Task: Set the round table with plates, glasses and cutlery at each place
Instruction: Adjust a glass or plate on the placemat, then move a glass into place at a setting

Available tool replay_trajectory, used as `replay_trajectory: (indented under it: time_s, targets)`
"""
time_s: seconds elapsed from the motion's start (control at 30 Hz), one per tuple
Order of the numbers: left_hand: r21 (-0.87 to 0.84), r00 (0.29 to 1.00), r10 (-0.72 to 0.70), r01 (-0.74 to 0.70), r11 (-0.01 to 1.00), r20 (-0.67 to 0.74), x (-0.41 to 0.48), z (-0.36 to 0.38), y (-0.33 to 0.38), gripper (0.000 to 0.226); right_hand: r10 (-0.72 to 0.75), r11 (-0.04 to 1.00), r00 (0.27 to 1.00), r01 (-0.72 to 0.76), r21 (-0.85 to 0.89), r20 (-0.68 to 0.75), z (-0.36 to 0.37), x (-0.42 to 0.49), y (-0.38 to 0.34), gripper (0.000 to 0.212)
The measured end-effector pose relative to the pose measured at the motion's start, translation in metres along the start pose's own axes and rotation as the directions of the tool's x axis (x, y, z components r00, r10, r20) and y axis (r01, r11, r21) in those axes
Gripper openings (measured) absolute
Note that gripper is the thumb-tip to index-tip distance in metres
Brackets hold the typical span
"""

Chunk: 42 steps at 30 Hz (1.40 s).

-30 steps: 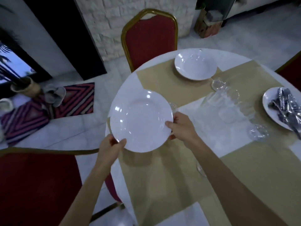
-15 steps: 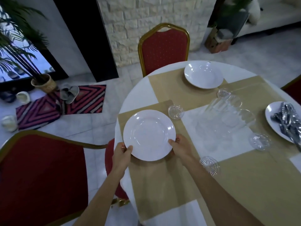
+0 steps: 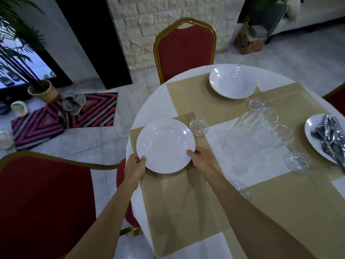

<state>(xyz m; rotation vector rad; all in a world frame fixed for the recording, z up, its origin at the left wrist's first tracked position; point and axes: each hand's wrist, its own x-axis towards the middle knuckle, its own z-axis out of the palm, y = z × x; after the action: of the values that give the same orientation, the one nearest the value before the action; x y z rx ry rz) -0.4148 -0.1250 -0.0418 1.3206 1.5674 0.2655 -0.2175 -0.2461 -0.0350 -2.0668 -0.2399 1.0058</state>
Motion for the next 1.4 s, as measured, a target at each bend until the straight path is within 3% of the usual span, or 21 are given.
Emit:
replay_trajectory:
  time_s: [0.27,0.4,0.6,0.63,0.7,0.83,1.0,1.2,1.4]
  targets:
    - [-0.049,0.998,-0.029,0.032,0.998,0.048,0.001,-0.002,0.001,0.006,0.070,0.997,0.994,-0.071,0.008,0.079,-0.001,0.005,-0.008,0.030]
    - [-0.017,0.995,-0.063,0.064,0.998,0.082,-0.003,-0.012,0.017,0.007,0.057,0.998,0.997,-0.058,0.019,0.052,-0.008,-0.001,-0.009,0.025]
    - [0.109,0.977,0.181,-0.169,0.980,-0.114,-0.025,-0.011,0.050,0.011,-0.122,0.978,0.990,0.109,-0.180,-0.064,-0.038,-0.021,-0.024,0.019]
    - [0.122,0.969,0.217,-0.203,0.971,-0.118,-0.030,-0.007,0.060,0.024,-0.163,0.968,0.983,0.145,-0.205,-0.078,-0.044,-0.025,-0.028,0.020]
    - [0.133,0.953,0.296,-0.286,0.949,-0.067,-0.041,0.007,0.080,0.038,-0.253,0.945,0.961,0.220,-0.242,-0.115,-0.058,-0.032,-0.038,0.021]
    - [0.117,0.876,0.459,-0.477,0.871,0.151,-0.070,0.053,0.119,0.033,-0.381,0.904,0.904,0.320,-0.285,-0.193,-0.096,-0.044,-0.055,0.021]
    - [0.096,0.756,0.517,-0.596,0.797,0.402,-0.095,0.120,0.158,0.036,-0.426,0.891,0.842,0.326,-0.316,-0.332,-0.147,-0.048,-0.062,0.022]
    - [0.214,0.657,0.488,-0.696,0.685,0.575,-0.090,0.183,0.198,0.055,-0.428,0.857,0.788,0.198,-0.476,-0.442,-0.186,-0.029,-0.066,0.035]
    - [0.223,0.567,0.471,-0.766,0.603,0.676,-0.077,0.217,0.220,0.083,-0.385,0.738,0.814,-0.012,-0.675,-0.435,-0.193,-0.007,-0.061,0.030]
